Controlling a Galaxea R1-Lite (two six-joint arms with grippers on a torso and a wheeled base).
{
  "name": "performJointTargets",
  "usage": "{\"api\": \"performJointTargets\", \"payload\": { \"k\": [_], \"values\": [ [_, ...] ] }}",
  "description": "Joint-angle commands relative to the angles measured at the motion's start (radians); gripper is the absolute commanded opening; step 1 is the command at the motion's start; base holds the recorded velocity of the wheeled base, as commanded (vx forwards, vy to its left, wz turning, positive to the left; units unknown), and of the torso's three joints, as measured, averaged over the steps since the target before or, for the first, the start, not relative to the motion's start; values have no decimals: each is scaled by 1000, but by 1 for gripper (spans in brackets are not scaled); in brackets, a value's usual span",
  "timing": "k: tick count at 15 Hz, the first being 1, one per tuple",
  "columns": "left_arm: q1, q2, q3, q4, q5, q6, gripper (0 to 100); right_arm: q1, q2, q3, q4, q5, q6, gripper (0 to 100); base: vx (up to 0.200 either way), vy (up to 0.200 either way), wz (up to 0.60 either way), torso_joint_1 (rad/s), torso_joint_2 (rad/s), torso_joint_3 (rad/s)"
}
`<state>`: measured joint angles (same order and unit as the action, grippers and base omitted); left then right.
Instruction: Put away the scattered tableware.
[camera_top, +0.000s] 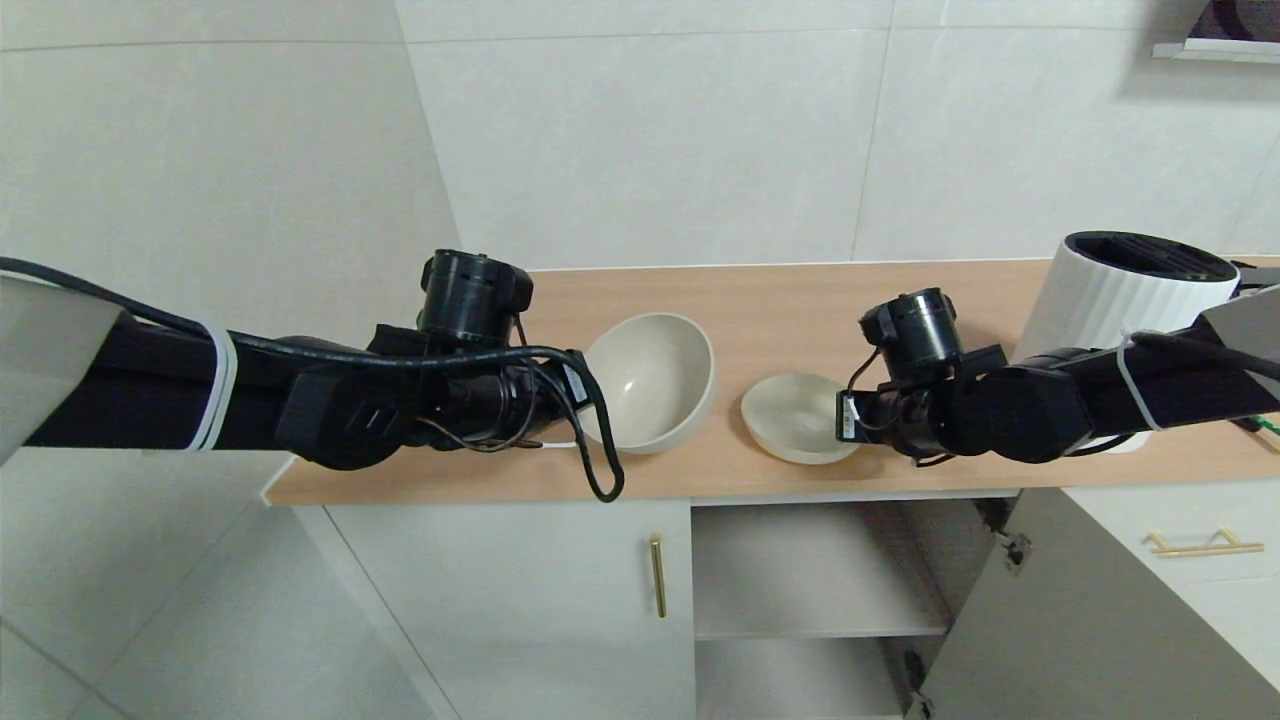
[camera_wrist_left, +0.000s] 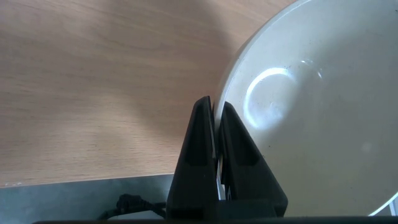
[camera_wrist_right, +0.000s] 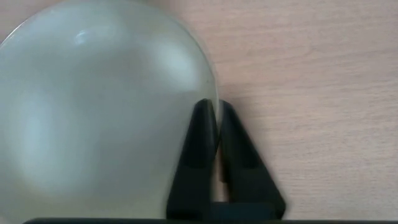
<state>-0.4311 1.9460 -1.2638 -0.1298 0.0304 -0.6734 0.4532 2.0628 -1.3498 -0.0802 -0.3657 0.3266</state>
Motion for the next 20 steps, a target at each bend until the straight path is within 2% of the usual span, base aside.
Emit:
{"api": "performJointTargets", "payload": {
  "k": [1,7,10,13,14,15,17,20],
  "values": [
    [0,-2,0,-1,0,0,0,-1,-9,-2,0,1,0,0,0,0,0,0,0,0],
    [-2,-36,31,-1,-3,2,0,1,-56,17,11,11,3,0,0,0,0,0,0,0],
    [-6,-145,93,1,-7,15,0,7,-204,80,54,125,6,0,0,0,0,0,0,0],
    [-8,-245,205,1,-7,110,0,13,-322,141,140,195,45,0,0,0,0,0,0,0],
    [-11,-260,227,1,-9,123,0,13,-336,156,146,211,51,0,0,0,0,0,0,0],
    [-21,-297,285,-1,-24,155,0,10,-378,193,174,261,49,0,0,0,0,0,0,0],
    [-28,-314,308,-1,-44,167,0,5,-417,244,189,314,19,0,0,0,0,0,0,0],
    [-41,-311,311,-1,-44,186,0,5,-421,282,181,314,-29,0,0,0,0,0,0,0]
  ]
}}
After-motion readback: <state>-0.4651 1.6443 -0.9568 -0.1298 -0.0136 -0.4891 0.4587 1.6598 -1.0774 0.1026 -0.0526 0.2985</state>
